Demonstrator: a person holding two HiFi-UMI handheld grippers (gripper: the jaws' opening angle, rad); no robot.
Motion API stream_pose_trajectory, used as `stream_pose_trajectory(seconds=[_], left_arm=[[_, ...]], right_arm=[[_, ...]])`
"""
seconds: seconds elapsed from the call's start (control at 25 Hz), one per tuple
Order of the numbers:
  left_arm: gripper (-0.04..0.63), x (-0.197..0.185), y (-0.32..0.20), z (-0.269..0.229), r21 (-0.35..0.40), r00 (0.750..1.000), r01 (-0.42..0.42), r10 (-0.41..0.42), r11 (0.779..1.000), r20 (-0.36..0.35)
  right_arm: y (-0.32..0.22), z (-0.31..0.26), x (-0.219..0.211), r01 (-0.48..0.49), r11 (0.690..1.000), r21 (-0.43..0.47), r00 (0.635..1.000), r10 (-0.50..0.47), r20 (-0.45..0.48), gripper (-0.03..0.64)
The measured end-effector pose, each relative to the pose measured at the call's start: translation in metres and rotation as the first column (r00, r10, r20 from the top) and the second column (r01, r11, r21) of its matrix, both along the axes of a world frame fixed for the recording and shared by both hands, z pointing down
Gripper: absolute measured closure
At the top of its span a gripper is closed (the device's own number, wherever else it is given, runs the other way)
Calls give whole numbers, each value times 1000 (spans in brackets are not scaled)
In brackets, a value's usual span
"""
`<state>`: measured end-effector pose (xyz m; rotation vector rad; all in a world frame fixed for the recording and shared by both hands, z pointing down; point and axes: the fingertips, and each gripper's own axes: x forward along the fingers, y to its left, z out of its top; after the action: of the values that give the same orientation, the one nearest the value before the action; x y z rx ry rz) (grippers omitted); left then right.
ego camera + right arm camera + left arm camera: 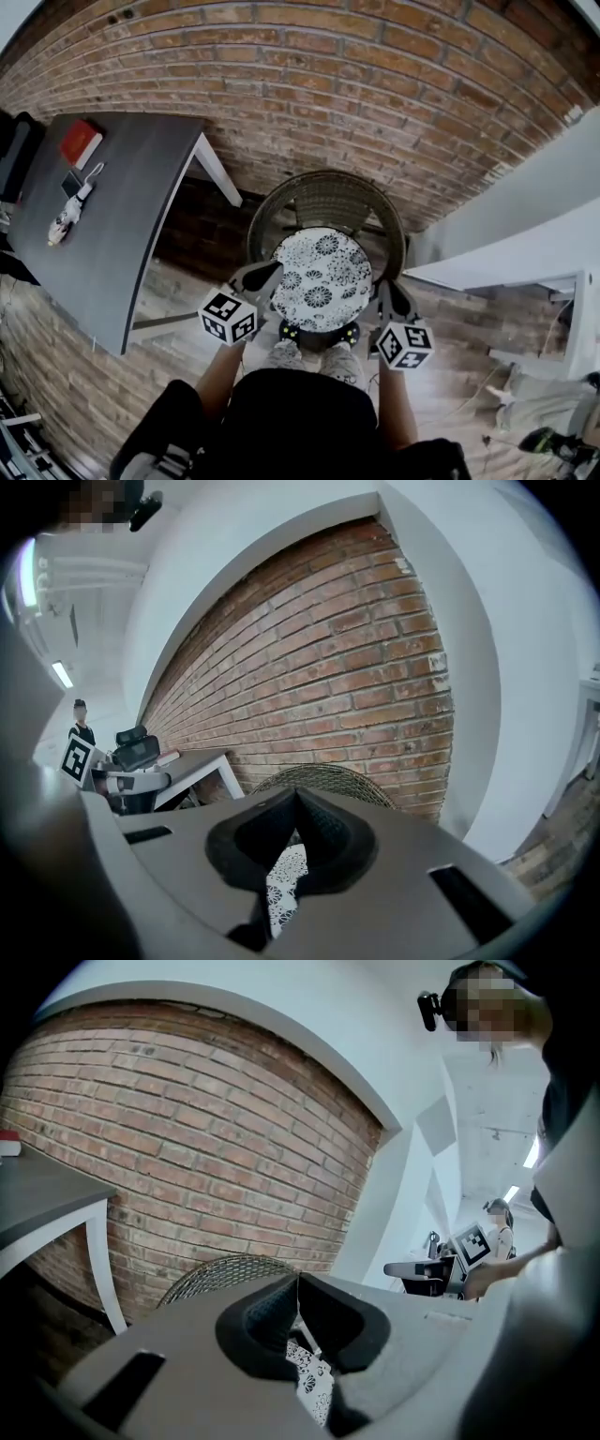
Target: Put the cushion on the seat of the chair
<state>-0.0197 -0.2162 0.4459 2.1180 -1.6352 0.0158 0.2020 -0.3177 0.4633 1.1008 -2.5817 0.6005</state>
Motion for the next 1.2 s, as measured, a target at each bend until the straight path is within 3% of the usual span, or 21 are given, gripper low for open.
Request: stream_pose_trajectory(seconds=[0.4,1.2], left_arm=[[588,5,4,-30,70,999,-42,41,997,7],[588,-5,17,-46,100,1000,-20,19,995,10]], right_arm=[[9,-28,-6,9,995,97,1000,-6,-27,617],[17,-39,-7,16,992,126,999,-10,-46,617]])
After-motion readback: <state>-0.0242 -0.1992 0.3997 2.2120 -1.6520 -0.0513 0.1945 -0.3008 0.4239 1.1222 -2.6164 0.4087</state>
